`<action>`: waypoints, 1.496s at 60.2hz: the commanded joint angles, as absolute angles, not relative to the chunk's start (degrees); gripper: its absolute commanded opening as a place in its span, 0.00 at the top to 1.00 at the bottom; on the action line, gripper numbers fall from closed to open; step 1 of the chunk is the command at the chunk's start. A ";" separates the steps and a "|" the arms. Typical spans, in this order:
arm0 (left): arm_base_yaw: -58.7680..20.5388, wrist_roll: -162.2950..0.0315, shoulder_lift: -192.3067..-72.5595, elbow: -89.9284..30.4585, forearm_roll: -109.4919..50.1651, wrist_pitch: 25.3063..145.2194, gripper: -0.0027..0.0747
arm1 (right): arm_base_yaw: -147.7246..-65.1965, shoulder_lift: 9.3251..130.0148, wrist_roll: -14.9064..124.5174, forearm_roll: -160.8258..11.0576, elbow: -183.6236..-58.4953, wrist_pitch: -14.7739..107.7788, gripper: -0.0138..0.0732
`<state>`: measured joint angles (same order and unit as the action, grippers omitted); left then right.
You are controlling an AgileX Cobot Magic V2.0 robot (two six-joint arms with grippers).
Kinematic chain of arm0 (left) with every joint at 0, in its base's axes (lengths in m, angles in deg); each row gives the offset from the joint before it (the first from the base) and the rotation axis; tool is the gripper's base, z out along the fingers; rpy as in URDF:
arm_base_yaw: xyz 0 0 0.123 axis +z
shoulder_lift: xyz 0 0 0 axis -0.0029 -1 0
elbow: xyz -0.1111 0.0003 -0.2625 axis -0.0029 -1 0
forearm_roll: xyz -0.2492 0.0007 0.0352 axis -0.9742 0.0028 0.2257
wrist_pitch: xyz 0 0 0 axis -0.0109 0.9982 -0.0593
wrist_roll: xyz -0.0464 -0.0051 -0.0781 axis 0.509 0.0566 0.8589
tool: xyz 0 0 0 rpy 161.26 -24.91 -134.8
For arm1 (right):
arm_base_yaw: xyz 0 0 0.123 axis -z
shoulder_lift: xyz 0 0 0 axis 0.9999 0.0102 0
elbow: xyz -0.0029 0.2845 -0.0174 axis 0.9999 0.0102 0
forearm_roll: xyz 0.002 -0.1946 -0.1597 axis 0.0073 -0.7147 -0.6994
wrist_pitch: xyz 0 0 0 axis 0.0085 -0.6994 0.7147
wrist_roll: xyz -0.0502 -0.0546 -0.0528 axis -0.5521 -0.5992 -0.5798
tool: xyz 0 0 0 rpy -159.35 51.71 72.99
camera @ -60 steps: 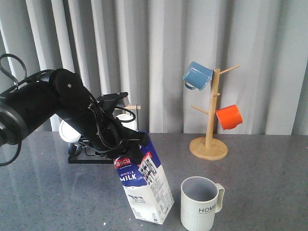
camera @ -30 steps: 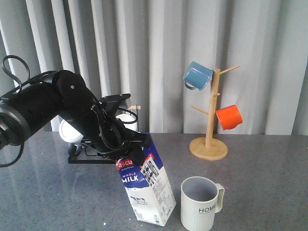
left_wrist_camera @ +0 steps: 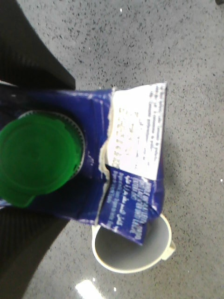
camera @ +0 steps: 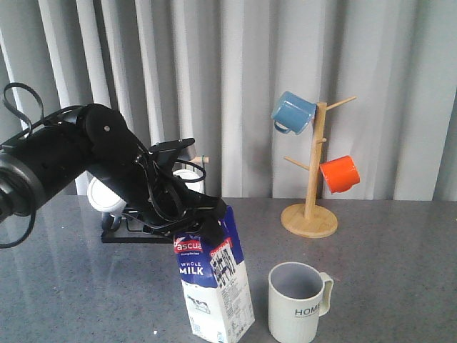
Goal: Place milk next to cup
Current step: 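Lower the carton upright onto the table beside the mug, then open the left gripper and raise it away from the carton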
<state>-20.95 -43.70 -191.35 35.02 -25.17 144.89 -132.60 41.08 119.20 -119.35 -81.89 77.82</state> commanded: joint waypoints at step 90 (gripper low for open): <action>-21.09 -43.71 -151.03 35.34 -12.87 144.11 0.98 | -132.62 41.30 139.87 -149.74 -83.28 76.18 0.85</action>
<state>-20.95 -43.76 -157.07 35.02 -15.38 145.60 -132.60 41.08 138.74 -145.37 -81.89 78.08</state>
